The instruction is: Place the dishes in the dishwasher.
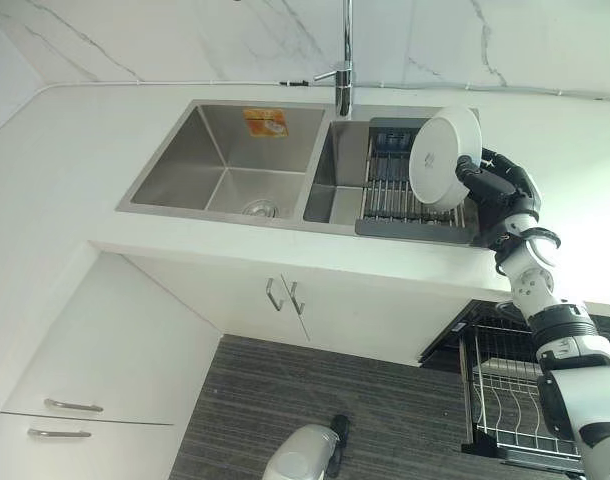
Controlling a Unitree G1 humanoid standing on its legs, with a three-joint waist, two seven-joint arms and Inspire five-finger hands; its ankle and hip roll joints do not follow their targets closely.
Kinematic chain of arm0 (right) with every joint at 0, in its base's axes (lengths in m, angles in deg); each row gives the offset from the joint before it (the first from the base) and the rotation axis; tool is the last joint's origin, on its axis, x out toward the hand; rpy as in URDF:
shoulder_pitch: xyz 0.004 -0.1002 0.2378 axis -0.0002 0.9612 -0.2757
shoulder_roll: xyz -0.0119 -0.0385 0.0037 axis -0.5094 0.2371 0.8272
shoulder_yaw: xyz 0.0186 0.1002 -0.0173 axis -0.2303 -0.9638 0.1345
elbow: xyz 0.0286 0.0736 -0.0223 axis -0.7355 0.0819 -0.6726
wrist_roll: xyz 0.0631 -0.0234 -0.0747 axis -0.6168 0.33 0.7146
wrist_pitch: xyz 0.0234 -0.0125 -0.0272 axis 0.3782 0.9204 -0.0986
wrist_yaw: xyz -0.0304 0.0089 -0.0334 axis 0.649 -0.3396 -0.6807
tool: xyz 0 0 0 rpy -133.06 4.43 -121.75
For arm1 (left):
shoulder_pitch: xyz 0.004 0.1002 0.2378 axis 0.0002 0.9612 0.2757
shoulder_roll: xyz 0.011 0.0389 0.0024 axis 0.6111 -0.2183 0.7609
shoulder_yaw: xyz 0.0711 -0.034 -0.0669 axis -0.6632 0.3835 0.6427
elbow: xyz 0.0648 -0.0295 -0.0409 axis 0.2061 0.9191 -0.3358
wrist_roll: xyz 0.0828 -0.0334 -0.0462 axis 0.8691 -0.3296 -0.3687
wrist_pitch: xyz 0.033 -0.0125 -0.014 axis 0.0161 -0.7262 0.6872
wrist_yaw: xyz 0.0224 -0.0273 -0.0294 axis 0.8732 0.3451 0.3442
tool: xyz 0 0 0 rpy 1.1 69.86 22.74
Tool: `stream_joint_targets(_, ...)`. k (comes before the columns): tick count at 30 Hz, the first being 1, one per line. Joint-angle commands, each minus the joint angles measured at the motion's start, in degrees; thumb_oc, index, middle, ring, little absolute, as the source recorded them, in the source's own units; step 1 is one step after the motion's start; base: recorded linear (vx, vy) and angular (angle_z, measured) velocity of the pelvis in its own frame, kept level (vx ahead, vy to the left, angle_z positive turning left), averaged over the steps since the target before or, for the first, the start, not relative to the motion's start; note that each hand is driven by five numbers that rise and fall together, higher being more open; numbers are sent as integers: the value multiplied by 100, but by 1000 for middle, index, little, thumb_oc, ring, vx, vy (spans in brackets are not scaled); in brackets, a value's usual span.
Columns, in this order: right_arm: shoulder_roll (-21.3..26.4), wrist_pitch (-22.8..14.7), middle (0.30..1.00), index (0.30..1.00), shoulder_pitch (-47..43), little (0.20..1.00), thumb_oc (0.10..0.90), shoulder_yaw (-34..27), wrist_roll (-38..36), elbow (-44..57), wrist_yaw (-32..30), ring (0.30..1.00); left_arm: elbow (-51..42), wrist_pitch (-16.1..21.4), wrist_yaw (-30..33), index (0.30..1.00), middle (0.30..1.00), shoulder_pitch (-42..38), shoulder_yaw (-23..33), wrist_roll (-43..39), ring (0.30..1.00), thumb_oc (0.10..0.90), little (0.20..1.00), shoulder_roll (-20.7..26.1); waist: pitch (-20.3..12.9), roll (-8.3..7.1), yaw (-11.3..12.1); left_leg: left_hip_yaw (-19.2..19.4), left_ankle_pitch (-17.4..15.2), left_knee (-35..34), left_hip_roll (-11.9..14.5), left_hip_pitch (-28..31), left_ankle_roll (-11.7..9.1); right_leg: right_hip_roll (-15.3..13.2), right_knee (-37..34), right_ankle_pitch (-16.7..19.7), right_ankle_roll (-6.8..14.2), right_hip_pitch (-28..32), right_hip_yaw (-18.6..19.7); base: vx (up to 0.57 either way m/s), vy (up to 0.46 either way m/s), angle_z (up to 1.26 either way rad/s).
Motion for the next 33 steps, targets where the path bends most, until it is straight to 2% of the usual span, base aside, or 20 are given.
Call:
stream_joint_targets(1, 41, -741, 300, 300, -572, 300, 400, 137, -298, 629, 78, 300, 101, -49, 68, 900, 900, 186, -189, 48, 900, 800, 900, 544, -342, 0, 36, 219, -816, 49, 661, 344, -558, -191, 3, 268, 191, -445, 418, -60, -60, -8)
stream_joint_targets(5, -98, -971, 300, 300, -551, 300, 400, 151, -617, 968, 197, 300, 136, -36, 69, 900, 900, 161, -167, 54, 900, 800, 900, 560, -389, -50, -21, 306, -843, 49, 714, 397, -565, -167, 3, 260, 193, -447, 459, -66, -62, -13)
stream_joint_targets(10, -322, -1517, 300, 300, -507, 300, 400, 192, -756, 1962, 166, 300, 189, -162, 348, 900, 900, 86, -112, 96, 900, 800, 900, 603, -495, -166, -153, 466, -904, 49, 819, 512, -585, -110, 3, 253, 184, -498, 563, -112, -92, -22)
stream_joint_targets(15, -454, -1678, 300, 300, -318, 300, 400, 145, -620, 3152, -13, 300, 258, -245, 310, 900, 900, 33, 10, 62, 900, 800, 900, 574, -598, -259, -368, 683, -828, 49, 920, 546, -558, -19, 3, 323, 79, -621, 668, -159, -68, -33)
stream_joint_targets(17, -489, -1805, 300, 300, -156, 300, 400, 96, -504, 3749, -159, 300, 355, -197, 374, 900, 900, 24, 35, 104, 900, 800, 900, 506, -661, -317, -540, 831, -854, 49, 980, 623, -574, 77, 3, 275, 33, -675, 848, -163, -88, -47)
stream_joint_targets(18, -492, -2023, 300, 300, 20, 300, 400, 4, -547, 4142, -267, 300, 450, -159, 421, 900, 900, 7, 36, 126, 900, 800, 900, 432, -726, -361, -706, 923, -881, 49, 1017, 675, -590, 157, 3, 253, 10, -748, 1029, -170, -76, -55)
stream_joint_targets(20, -540, -2208, 300, 300, 319, 300, 400, -165, -932, 4595, -290, 300, 569, -141, 484, 900, 900, -40, 7, 122, 900, 800, 900, 326, -816, -390, -918, 1046, -902, 49, 1081, 719, -617, 224, 3, 248, 4, -842, 1222, -110, -51, -58)
stream_joint_targets(22, -574, -2163, 300, 300, 569, 300, 400, -301, -1023, 4898, -226, 300, 664, -134, 523, 900, 900, -92, -39, 112, 900, 800, 900, 264, -865, -400, -1058, 1141, -913, 49, 1127, 754, -631, 251, 3, 256, 6, -890, 1317, -43, -29, -67)
stream_joint_targets(24, -579, -2219, 300, 300, 1091, 300, 400, -539, -1014, 5488, -284, 300, 767, -116, 609, 900, 900, -182, -99, 245, 900, 800, 900, 151, -917, -406, -1310, 1298, -938, 49, 1203, 813, -645, 282, 3, 270, 12, -971, 1454, -45, -22, -62)
stream_joint_targets(26, -609, -2203, 300, 300, 1339, 300, 400, -665, -1043, 5703, -317, 300, 812, -92, 656, 900, 900, -215, -134, 238, 900, 800, 900, 105, -931, -408, -1410, 1366, -955, 49, 1228, 847, -645, 297, 3, 267, 8, -993, 1514, -33, -12, -61)
stream_joint_targets(27, -594, -2121, 300, 300, 1848, 300, 400, -911, -1144, 6003, -169, 300, 821, -123, 692, 900, 900, -263, -176, 224, 900, 800, 900, 19, -953, -407, -1620, 1481, -993, 49, 1249, 914, -623, 330, 3, 271, 8, -1032, 1626, -42, -4, -44)
stream_joint_targets(29, -600, -2068, 300, 300, 2297, 300, 400, -1080, -1162, 6171, 17, 300, 814, -120, 735, 900, 900, -288, -202, 220, 900, 800, 900, -34, -970, -400, -1806, 1589, -1016, 49, 1272, 968, -596, 366, 3, 269, 0, -1051, 1744, -41, -3, -62)
stream_joint_targets(31, -525, -2001, 300, 300, 2996, 300, 400, -1381, -1093, 6286, 380, 300, 732, -175, 741, 900, 900, -348, -241, 274, 900, 800, 900, -53, -986, -395, -2116, 1716, -1043, 49, 1299, 1037, -564, 425, 3, 274, -7, -1076, 2000, -48, -11, -118)
stream_joint_targets(33, -505, -1940, 300, 300, 3102, 300, 400, -1439, -1124, 6274, 434, 300, 720, -153, 734, 900, 900, -357, -246, 272, 900, 800, 900, -45, -989, -396, -2171, 1732, -1055, 49, 1298, 1056, -557, 434, 3, 277, -7, -1079, 2054, -24, -5, -51)
